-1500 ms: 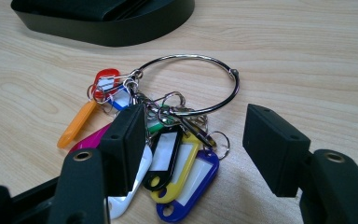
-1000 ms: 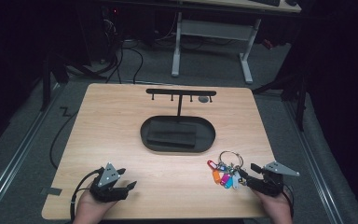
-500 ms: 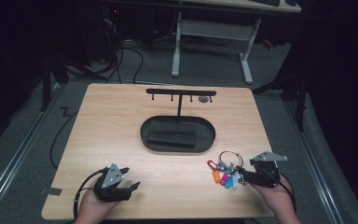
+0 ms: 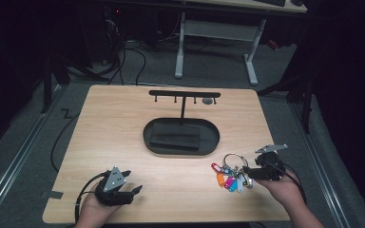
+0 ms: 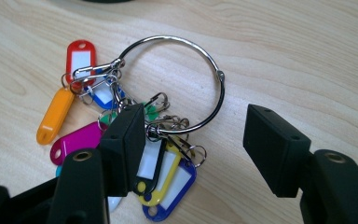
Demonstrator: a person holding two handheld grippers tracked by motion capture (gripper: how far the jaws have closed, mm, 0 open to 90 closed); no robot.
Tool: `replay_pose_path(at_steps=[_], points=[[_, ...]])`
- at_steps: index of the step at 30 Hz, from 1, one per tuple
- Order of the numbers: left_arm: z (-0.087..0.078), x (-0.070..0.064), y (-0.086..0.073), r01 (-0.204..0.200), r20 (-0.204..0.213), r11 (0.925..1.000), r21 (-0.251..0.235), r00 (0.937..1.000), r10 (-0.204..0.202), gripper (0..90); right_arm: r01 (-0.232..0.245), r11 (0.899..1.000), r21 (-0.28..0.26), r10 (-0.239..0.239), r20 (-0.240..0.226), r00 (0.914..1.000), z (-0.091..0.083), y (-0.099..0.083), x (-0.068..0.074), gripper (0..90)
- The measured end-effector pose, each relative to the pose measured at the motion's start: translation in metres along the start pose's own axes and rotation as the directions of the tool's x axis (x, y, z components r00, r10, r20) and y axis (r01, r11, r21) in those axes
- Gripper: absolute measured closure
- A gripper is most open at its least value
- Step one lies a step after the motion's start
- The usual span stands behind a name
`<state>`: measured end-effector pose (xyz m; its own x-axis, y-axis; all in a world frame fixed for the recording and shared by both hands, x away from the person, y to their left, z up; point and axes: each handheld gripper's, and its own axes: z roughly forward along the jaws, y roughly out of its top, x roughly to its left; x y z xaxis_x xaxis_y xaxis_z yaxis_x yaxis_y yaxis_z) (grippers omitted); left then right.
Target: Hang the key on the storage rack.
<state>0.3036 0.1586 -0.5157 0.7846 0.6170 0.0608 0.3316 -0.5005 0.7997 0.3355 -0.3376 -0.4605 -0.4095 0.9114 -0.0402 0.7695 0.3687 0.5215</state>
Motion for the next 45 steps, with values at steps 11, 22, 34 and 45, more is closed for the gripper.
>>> replay_pose_path(at_steps=[11,22,34,45], points=[[-0.005,-0.004,-0.005,-0.006,0.002,1.0000,0.005,1.0000,0.006,31.7,0.049,0.988,0.145,-0.048,-0.007,0.9988,0.002,0.032,-0.004,39.9],[-0.003,-0.008,-0.007,-0.042,0.013,0.9987,0.030,0.9990,0.042,31.7,0.001,0.957,0.291,-0.005,0.012,0.9999,0.040,0.046,-0.015,46.9],[-0.002,-0.007,-0.009,-0.047,0.007,0.9980,0.043,0.9989,0.046,31.7,-0.119,0.923,0.366,0.136,-0.020,0.9905,0.060,0.045,-0.029,55.1],[-0.002,-0.007,-0.007,-0.054,-0.008,0.9978,0.038,0.9985,0.055,32.0,-0.043,0.916,0.400,0.048,-0.002,0.9988,0.056,0.049,-0.013,86.5]])
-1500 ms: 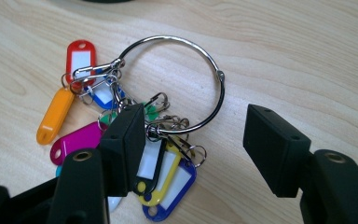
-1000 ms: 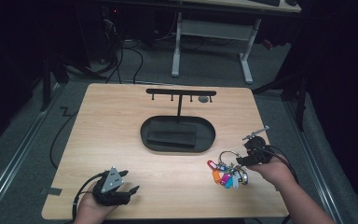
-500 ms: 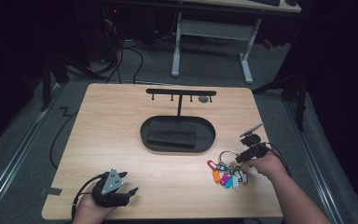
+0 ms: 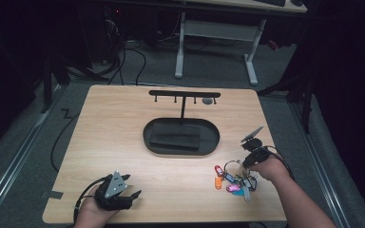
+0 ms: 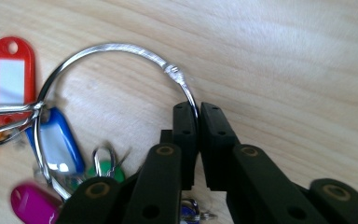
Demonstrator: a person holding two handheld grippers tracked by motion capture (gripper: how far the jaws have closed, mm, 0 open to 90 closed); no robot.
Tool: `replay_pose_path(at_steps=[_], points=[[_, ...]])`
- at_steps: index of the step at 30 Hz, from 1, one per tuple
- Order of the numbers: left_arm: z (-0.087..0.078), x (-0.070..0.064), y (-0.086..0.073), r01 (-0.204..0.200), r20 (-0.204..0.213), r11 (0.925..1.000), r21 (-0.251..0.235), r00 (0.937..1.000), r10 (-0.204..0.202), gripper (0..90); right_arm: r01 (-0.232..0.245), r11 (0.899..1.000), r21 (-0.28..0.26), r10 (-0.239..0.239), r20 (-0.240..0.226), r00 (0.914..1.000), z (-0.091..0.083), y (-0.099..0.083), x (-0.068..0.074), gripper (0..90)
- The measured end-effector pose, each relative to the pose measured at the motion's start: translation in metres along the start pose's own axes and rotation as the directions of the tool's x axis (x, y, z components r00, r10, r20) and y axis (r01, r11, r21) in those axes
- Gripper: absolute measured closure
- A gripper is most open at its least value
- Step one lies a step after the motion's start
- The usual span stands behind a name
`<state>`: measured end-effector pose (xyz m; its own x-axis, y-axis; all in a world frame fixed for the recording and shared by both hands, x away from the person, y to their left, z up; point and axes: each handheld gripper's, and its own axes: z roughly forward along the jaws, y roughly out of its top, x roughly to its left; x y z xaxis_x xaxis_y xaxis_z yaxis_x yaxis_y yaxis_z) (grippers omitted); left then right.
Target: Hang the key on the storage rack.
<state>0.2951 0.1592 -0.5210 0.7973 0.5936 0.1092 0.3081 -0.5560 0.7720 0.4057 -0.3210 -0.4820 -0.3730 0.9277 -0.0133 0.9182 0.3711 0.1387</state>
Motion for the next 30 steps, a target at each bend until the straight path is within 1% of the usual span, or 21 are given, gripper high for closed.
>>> replay_pose_path(at_steps=[3,5,6,10,14,15,16,23,26,30], points=[[0.000,0.001,0.000,-0.002,0.000,1.0000,0.004,1.0000,0.002,32.5,0.023,0.999,-0.036,-0.023,0.008,0.9997,-0.014,0.000,0.005,86.7],[0.001,0.000,0.000,-0.004,-0.001,1.0000,0.004,1.0000,0.004,32.5,0.057,0.997,-0.048,-0.056,0.028,0.9980,-0.024,0.001,0.009,86.7],[0.001,0.000,0.000,-0.005,-0.001,1.0000,0.006,1.0000,0.005,32.5,0.067,0.996,-0.058,-0.065,0.031,0.9974,-0.030,0.001,0.010,86.8],[0.000,0.000,0.000,-0.007,-0.004,1.0000,0.004,1.0000,0.007,32.6,0.120,0.989,-0.082,-0.116,0.052,0.9919,-0.054,0.003,0.018,87.1],[-0.001,0.000,-0.001,-0.007,-0.007,1.0000,0.000,0.9999,0.007,32.6,0.153,0.983,-0.102,-0.148,0.056,0.9874,-0.073,0.006,0.025,87.4],[-0.001,0.000,-0.001,-0.006,-0.008,1.0000,-0.001,0.9999,0.006,32.6,0.152,0.983,-0.107,-0.146,0.058,0.9875,-0.078,0.006,0.027,87.4],[-0.001,0.000,-0.001,-0.005,-0.009,1.0000,-0.002,0.9999,0.005,32.7,0.170,0.978,-0.119,-0.163,0.061,0.9846,-0.085,0.007,0.028,87.5],[-0.001,0.003,-0.001,0.000,-0.012,1.0000,-0.003,0.9999,0.000,32.6,0.198,0.968,-0.157,-0.186,0.088,0.9786,-0.117,0.013,0.035,87.6],[-0.001,0.003,-0.001,0.003,-0.012,1.0000,-0.005,0.9999,-0.003,32.5,0.213,0.962,-0.168,-0.198,0.099,0.9751,-0.129,0.017,0.038,87.6],[-0.001,0.003,-0.001,0.002,-0.011,1.0000,-0.005,0.9999,-0.002,32.6,0.221,0.957,-0.186,-0.203,0.113,0.9726,-0.144,0.024,0.042,87.6]])
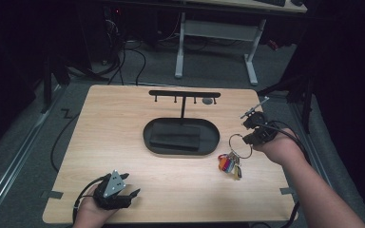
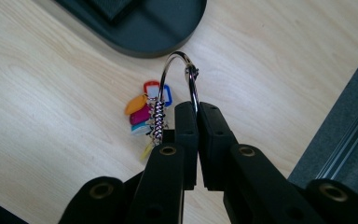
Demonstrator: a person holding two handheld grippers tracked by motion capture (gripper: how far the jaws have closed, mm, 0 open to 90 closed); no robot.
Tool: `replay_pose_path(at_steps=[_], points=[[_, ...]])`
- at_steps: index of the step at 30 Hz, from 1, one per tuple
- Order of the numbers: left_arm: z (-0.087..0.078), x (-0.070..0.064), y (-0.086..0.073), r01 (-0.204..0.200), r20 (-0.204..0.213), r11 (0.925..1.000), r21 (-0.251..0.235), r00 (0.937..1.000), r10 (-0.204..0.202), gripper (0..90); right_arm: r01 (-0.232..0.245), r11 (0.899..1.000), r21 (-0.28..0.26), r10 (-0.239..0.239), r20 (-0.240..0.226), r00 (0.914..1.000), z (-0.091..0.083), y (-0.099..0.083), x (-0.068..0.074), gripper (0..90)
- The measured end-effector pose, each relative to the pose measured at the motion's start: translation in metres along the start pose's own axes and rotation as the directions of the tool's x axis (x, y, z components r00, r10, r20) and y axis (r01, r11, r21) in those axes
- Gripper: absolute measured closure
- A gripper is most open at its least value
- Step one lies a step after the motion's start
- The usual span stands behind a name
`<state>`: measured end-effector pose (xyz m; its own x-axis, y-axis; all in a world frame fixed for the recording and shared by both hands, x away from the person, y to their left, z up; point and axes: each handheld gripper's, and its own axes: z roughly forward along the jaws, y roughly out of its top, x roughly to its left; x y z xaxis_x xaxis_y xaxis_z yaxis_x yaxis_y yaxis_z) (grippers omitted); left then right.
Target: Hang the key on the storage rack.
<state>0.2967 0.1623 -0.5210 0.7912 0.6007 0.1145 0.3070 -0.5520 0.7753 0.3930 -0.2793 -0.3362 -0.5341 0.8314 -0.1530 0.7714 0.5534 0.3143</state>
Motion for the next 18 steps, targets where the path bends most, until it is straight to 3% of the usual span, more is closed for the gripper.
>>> replay_pose_path(at_steps=[7,11,18], points=[[0.001,0.000,-0.001,0.003,0.003,1.0000,0.003,1.0000,-0.003,32.5,0.023,0.999,-0.032,-0.022,0.016,0.9996,-0.017,0.015,0.000,87.6],[0.000,0.000,-0.001,0.005,0.003,1.0000,0.005,1.0000,-0.005,32.5,0.023,0.998,-0.060,-0.023,0.003,0.9997,-0.025,0.023,0.000,87.6],[0.000,0.000,-0.001,0.004,0.006,1.0000,0.006,1.0000,-0.005,32.5,0.047,0.997,-0.055,-0.047,0.008,0.9989,-0.033,0.035,0.004,87.6]])
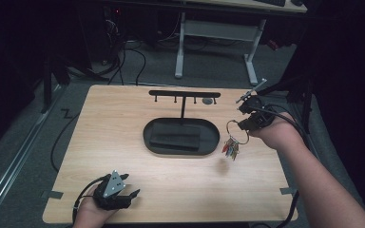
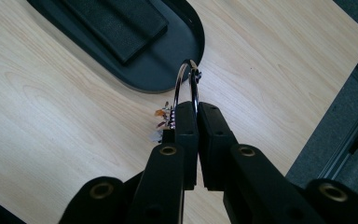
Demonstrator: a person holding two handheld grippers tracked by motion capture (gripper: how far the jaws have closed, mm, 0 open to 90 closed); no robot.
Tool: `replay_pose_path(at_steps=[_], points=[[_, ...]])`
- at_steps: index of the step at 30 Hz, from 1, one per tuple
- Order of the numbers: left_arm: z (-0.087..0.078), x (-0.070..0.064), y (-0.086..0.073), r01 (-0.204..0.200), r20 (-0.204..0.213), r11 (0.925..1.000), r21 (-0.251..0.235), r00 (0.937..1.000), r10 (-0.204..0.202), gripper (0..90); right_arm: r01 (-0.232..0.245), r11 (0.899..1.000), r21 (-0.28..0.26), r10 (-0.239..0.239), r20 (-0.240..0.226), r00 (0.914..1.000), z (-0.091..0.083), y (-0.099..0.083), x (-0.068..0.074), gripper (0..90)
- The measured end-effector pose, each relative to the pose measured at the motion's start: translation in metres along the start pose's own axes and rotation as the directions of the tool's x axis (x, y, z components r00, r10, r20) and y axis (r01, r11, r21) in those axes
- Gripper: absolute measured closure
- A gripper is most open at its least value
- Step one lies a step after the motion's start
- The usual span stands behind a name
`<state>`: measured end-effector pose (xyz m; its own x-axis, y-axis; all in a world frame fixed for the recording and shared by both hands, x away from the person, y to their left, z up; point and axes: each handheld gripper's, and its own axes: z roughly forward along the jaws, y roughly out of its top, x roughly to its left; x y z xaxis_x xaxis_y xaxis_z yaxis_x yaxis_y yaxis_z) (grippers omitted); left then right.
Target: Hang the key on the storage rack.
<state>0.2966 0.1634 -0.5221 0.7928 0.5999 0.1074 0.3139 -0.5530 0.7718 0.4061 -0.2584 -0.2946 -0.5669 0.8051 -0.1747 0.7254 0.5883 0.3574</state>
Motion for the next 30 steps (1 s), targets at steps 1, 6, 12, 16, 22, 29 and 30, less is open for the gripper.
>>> replay_pose_path(at_steps=[1,6,12,16,22,29,30], points=[[0.000,0.000,0.000,0.000,0.001,1.0000,0.001,1.0000,0.000,32.5,-0.003,1.000,0.000,0.003,0.000,1.0000,-0.001,0.001,0.001,87.6],[0.000,0.000,0.000,-0.002,0.003,1.0000,0.004,1.0000,0.002,32.5,0.006,1.000,-0.005,-0.006,0.000,1.0000,-0.005,0.008,0.004,87.6],[0.000,-0.001,0.000,0.001,0.002,1.0000,0.004,1.0000,-0.001,32.5,0.026,1.000,-0.012,-0.026,-0.008,0.9996,-0.004,0.013,0.005,87.6],[0.001,-0.001,-0.001,-0.003,0.004,1.0000,0.008,1.0000,0.003,32.4,0.046,0.999,-0.012,-0.046,-0.012,0.9989,-0.002,0.019,0.007,87.6],[-0.002,0.000,-0.003,0.001,-0.009,1.0000,0.007,1.0000,-0.001,32.3,0.056,0.998,-0.016,-0.056,-0.009,0.9984,0.002,0.030,0.006,87.6],[-0.007,0.002,-0.007,0.012,-0.026,0.9999,0.006,0.9996,-0.012,32.4,0.075,0.997,-0.020,-0.075,-0.001,0.9972,0.010,0.044,0.011,87.6],[-0.009,0.002,-0.008,0.013,-0.025,0.9998,0.011,0.9996,-0.013,32.4,0.080,0.997,-0.022,-0.080,-0.002,0.9968,0.011,0.046,0.012,87.6]])
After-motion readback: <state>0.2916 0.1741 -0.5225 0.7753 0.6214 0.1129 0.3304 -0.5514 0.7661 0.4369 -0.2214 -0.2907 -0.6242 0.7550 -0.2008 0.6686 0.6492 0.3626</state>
